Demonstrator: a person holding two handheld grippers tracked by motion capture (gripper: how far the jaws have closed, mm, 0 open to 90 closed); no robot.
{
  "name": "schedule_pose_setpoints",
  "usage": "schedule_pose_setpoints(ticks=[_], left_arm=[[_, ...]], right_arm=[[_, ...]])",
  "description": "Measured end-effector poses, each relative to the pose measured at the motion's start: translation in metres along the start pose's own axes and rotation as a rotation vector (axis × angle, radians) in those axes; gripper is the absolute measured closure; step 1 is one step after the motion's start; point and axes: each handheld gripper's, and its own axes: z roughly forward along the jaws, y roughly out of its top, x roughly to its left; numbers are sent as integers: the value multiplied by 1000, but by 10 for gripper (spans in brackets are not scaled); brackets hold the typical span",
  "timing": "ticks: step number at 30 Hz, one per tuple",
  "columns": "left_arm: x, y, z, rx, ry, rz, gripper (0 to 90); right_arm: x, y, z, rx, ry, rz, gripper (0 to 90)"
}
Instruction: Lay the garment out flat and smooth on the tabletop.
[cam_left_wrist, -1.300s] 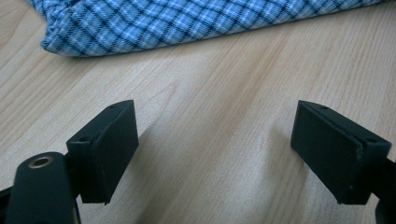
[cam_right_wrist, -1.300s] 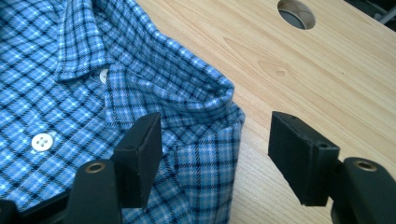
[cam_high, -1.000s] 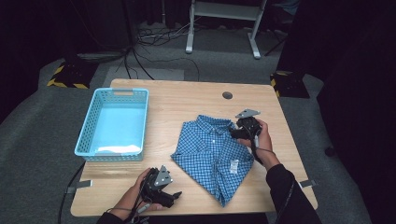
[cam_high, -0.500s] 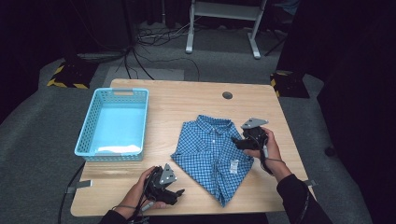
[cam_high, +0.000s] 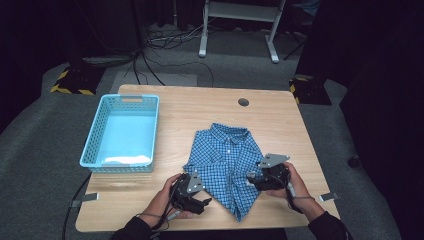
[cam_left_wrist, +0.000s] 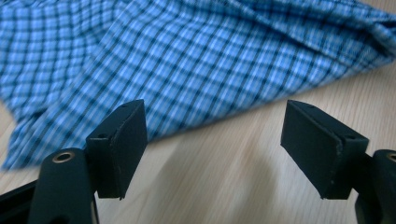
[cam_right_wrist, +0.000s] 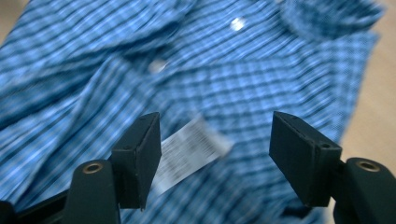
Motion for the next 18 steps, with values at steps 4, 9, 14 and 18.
schedule_pose_setpoints(ticks=[4, 9, 14, 18], left_arm=[[-2, 8, 12, 3, -13, 3, 241], [-1, 12, 26, 22, -23, 3, 245], [2, 13, 32, 30, -26, 1, 233], [6, 13, 35, 22, -34, 0, 218]], right_arm=[[9, -12, -1, 17, 17, 1, 346], [12, -19, 3, 26, 18, 9, 345], [8, -21, 8, 27, 18, 20, 330], [3, -22, 11, 9, 27, 37, 313]])
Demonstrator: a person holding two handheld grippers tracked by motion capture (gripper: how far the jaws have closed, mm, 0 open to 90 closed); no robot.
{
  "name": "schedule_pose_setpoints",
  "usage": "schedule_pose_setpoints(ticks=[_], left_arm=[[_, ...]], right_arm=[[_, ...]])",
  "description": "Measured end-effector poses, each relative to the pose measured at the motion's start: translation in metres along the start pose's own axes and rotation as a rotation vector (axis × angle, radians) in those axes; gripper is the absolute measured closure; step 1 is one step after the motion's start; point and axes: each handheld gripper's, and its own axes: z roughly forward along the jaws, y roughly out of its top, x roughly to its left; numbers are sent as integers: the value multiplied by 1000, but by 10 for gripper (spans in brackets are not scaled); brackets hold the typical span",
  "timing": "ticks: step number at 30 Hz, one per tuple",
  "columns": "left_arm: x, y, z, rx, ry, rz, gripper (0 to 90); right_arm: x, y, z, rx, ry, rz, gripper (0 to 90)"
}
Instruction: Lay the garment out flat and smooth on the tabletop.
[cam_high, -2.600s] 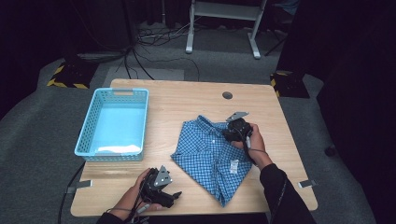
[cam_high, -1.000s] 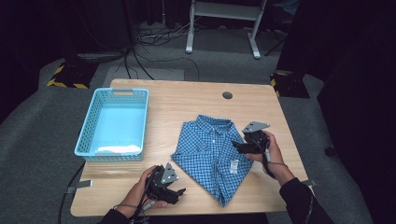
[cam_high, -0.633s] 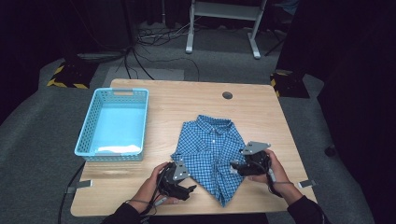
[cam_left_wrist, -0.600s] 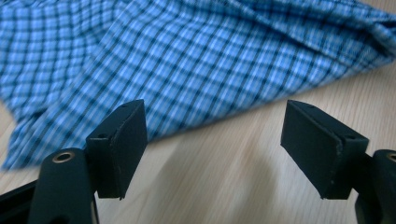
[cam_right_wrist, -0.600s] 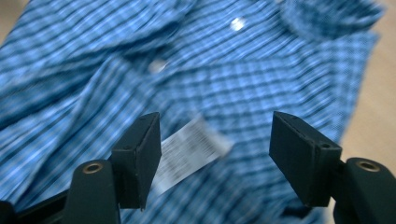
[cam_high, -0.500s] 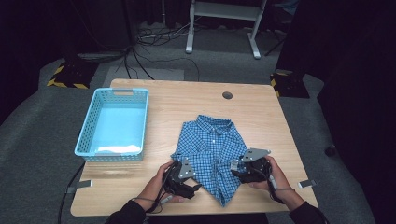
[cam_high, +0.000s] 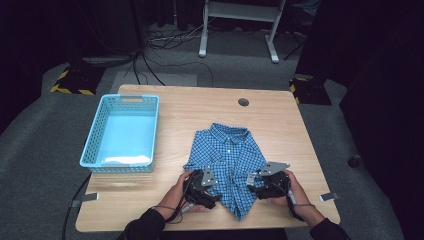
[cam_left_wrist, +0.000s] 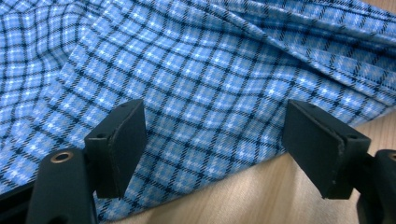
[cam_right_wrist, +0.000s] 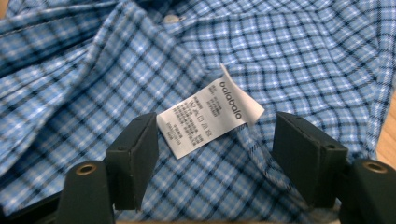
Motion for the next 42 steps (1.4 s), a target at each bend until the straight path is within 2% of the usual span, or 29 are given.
schedule_pose_setpoints(ticks=[5, 10, 15, 19, 22, 28, 29, 32, 34, 35, 37, 42], left_arm=[[5, 0, 3, -23, 8, -11, 217], [7, 0, 3, -22, 2, -7, 218], [6, 0, 3, -23, 3, -9, 218], [6, -1, 3, -26, 4, -10, 218], [6, -1, 3, -26, 4, -10, 219], [6, -1, 3, -26, 3, -9, 219], [6, -1, 3, -27, 4, -9, 218], [6, -1, 3, -27, 4, -9, 219], [6, -1, 3, -28, 5, -7, 219], [6, -1, 3, -27, 5, -9, 219], [6, -1, 3, -28, 6, -9, 219], [6, -1, 3, -28, 5, -11, 219]], right_arm=[[-9, 5, 6, -8, -14, 12, 303], [-9, 14, 4, 10, -48, -39, 338], [0, 29, -4, -50, -30, -43, 350], [10, 42, -1, -67, 4, -71, 355], [16, 50, 6, -64, 35, -83, 368], [18, 54, 26, -17, 66, -95, 404], [18, 54, 28, -12, 74, -94, 419], [13, 51, 28, -17, 132, -59, 574], [13, 49, 27, -8, 137, -66, 700], [14, 48, 26, -6, 146, -66, 738], [16, 48, 24, 3, 134, -88, 817], [15, 47, 18, -7, 144, -103, 865]])
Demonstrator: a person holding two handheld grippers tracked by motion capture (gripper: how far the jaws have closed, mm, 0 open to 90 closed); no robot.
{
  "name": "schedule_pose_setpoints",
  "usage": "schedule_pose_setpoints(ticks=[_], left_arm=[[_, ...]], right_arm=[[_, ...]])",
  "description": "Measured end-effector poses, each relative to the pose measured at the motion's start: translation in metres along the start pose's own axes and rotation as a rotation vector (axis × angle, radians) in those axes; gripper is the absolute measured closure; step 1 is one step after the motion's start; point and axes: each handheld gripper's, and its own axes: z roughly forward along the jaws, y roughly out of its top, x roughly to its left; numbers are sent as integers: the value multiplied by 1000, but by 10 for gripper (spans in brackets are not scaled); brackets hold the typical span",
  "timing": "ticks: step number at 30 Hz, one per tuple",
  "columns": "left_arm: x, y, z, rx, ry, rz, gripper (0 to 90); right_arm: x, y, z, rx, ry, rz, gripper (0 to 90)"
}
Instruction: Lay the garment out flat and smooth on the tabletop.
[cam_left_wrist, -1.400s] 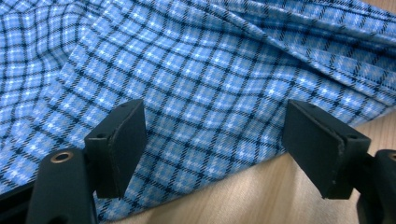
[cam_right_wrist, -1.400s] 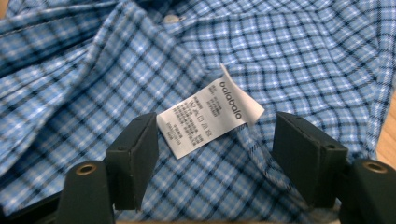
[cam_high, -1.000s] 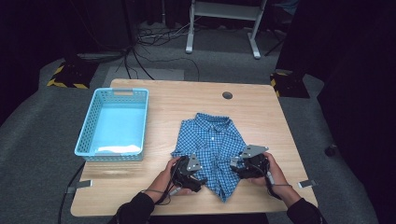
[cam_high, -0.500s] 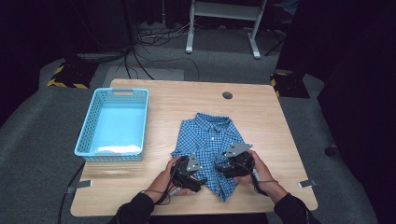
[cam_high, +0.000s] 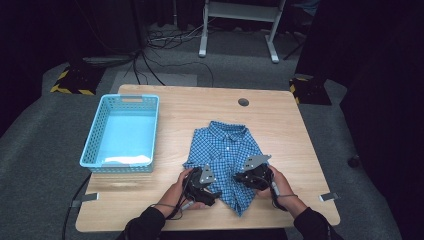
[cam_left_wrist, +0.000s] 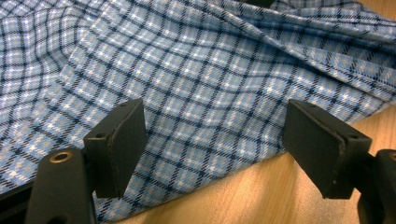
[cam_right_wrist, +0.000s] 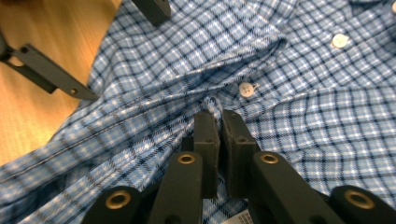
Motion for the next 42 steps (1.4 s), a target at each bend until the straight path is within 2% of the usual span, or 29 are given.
schedule_pose_setpoints(ticks=[12, 16, 25, 26, 34, 39, 42], left_arm=[[0, 0, 0, 0, 1, 1, 219], [0, 0, 0, 0, 2, 1, 219], [0, 0, 0, 0, 2, 0, 219], [0, 0, 0, 0, 2, 0, 219], [0, 0, 0, 0, 4, -1, 219], [0, 0, 0, 0, 4, -2, 219], [0, 0, 0, 0, 4, -2, 219]], right_arm=[[-6, -5, -40, -111, -16, 28, 868], [-8, -9, -49, -122, -18, 34, 868], [-8, -31, -75, -146, -18, 53, 868], [-7, -38, -81, -143, -20, 55, 868], [-2, -73, -101, -109, -25, 76, 861], [1, -97, -105, -66, -24, 106, 823], [2, -107, -107, -41, -43, 114, 813]])
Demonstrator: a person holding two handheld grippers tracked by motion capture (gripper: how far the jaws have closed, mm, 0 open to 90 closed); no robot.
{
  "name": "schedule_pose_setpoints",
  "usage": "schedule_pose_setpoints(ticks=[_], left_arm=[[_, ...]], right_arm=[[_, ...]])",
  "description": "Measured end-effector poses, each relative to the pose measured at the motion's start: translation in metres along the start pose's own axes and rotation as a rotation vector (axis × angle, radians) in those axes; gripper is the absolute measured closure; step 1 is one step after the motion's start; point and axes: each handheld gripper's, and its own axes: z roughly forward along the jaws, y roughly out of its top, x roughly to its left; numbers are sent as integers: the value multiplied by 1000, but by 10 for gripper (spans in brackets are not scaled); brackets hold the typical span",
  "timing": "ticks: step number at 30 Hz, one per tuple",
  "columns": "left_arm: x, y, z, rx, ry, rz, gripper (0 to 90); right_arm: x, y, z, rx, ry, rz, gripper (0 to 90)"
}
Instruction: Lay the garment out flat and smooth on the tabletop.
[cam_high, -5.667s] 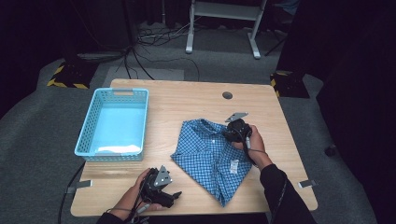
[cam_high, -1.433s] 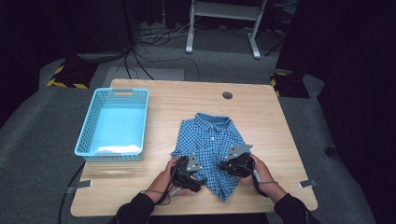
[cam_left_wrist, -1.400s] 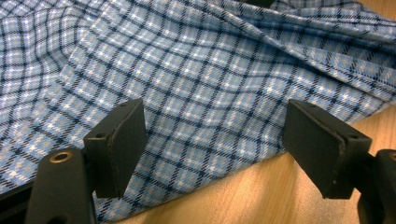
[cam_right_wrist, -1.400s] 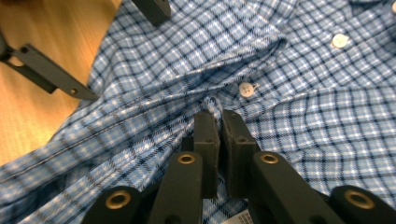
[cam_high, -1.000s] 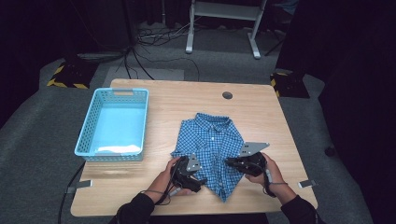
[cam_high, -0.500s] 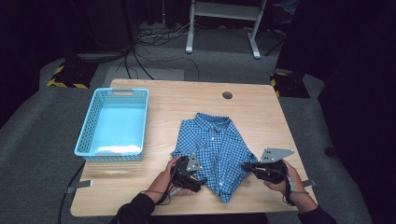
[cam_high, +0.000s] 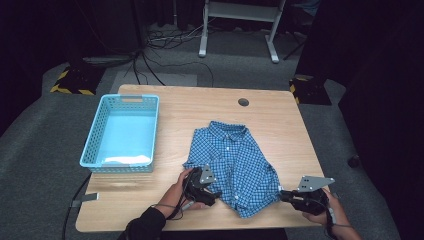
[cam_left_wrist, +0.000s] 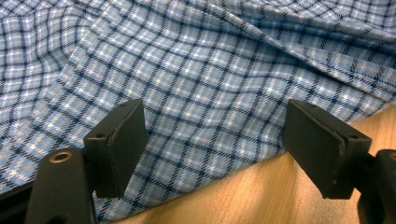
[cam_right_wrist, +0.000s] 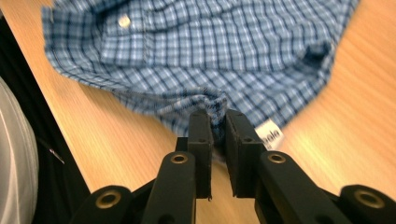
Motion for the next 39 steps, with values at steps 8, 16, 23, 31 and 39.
schedule_pose_setpoints(ticks=[8, 16, 23, 31, 39], left_arm=[[0, 0, 0, 0, 0, -1, 219], [0, 0, 0, 0, 0, 0, 219], [0, 0, 0, 0, 1, 0, 219], [0, 0, 0, 1, 2, 0, 219], [-1, 7, -7, 27, 18, 11, 204]], right_arm=[[1, -15, -6, 9, -2, 27, 812], [1, -31, -10, 24, -6, 52, 779], [-2, -47, -18, 25, -27, 100, 738], [-11, -56, -20, 20, -68, 157, 650], [-14, -49, -19, 2, -101, 155, 583]])
